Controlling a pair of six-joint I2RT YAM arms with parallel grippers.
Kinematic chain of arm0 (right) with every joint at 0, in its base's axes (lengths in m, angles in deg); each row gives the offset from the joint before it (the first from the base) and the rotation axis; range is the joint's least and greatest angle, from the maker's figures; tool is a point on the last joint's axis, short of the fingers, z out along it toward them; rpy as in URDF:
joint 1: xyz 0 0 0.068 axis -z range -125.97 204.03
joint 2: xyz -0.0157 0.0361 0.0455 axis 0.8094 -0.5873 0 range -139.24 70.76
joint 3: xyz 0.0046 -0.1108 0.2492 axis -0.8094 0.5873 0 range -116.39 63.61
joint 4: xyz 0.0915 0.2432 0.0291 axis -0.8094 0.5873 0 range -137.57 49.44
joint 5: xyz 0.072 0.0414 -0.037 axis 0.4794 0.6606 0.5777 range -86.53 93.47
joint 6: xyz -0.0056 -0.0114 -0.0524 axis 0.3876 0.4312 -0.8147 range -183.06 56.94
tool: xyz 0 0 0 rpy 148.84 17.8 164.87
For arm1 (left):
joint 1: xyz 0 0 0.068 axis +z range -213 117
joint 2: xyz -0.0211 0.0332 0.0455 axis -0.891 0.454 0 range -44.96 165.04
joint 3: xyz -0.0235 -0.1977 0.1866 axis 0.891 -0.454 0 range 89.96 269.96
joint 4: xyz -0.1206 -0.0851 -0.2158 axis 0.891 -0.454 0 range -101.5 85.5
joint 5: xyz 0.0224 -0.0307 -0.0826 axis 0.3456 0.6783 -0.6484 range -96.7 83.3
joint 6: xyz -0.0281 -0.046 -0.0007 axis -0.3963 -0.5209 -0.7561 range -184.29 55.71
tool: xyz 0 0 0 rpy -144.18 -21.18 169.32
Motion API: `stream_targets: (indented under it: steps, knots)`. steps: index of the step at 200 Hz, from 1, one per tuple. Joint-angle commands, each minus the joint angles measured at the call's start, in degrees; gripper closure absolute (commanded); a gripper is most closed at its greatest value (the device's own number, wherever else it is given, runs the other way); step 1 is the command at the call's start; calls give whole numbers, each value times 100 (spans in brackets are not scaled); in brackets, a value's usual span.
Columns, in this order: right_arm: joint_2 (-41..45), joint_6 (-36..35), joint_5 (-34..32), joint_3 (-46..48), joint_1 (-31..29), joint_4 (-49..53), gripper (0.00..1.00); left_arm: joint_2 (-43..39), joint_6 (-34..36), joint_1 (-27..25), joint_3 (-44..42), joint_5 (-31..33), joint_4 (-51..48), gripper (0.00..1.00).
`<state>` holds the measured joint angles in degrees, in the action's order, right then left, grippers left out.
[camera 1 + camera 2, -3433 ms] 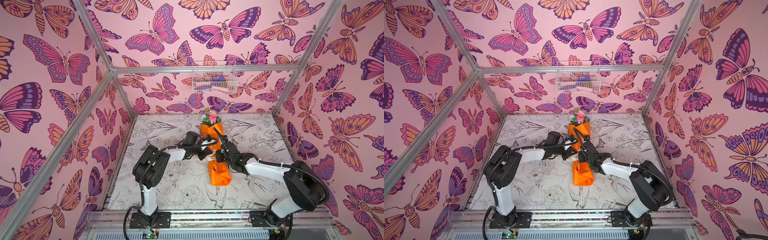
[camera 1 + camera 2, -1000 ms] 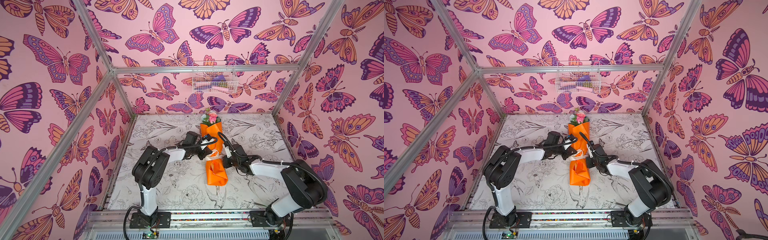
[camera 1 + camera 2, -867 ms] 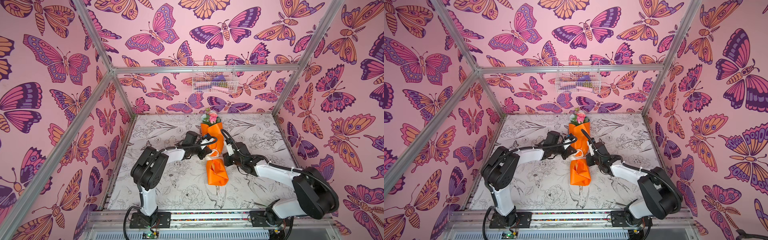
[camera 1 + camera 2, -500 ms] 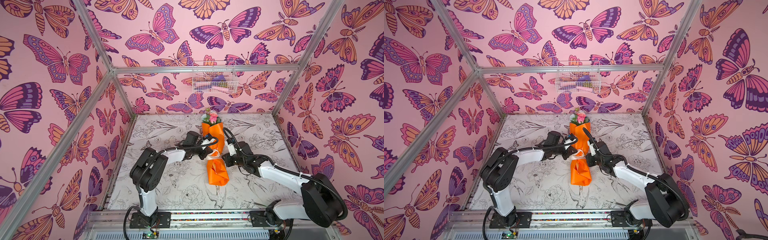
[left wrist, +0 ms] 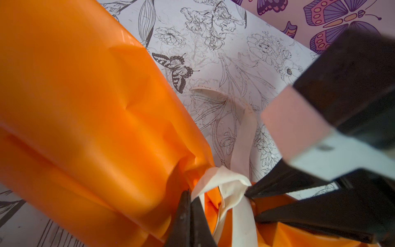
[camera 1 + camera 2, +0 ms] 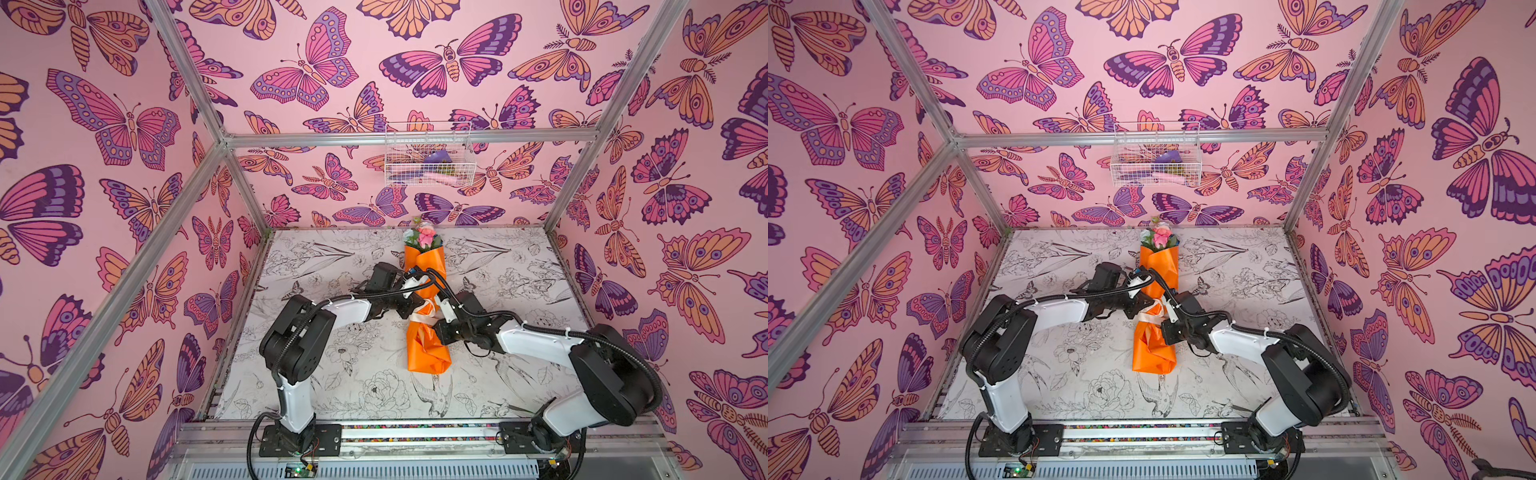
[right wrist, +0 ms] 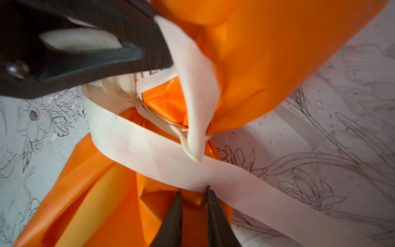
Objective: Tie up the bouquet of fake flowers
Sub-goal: 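Tighten the ribbon loop with the right gripper against the left-held knot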
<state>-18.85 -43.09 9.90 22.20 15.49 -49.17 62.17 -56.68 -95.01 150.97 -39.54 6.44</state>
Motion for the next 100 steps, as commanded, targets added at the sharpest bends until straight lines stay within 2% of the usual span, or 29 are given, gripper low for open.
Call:
stream_targets:
  steps: [1,27,65,100]
  knots:
    - [-378,135,-324,-193,-241,307,77,-9,-109,-14,-175,78,122,100]
    - [-419,259,-494,-245,-323,533,77,-60,-111,-2,-280,182,189,100]
    - [415,108,-921,-315,-315,1019,76,-119,-67,-7,-336,140,229,100]
    - [1119,-176,-1055,-202,-103,1161,61,-116,-32,3,-336,89,236,100]
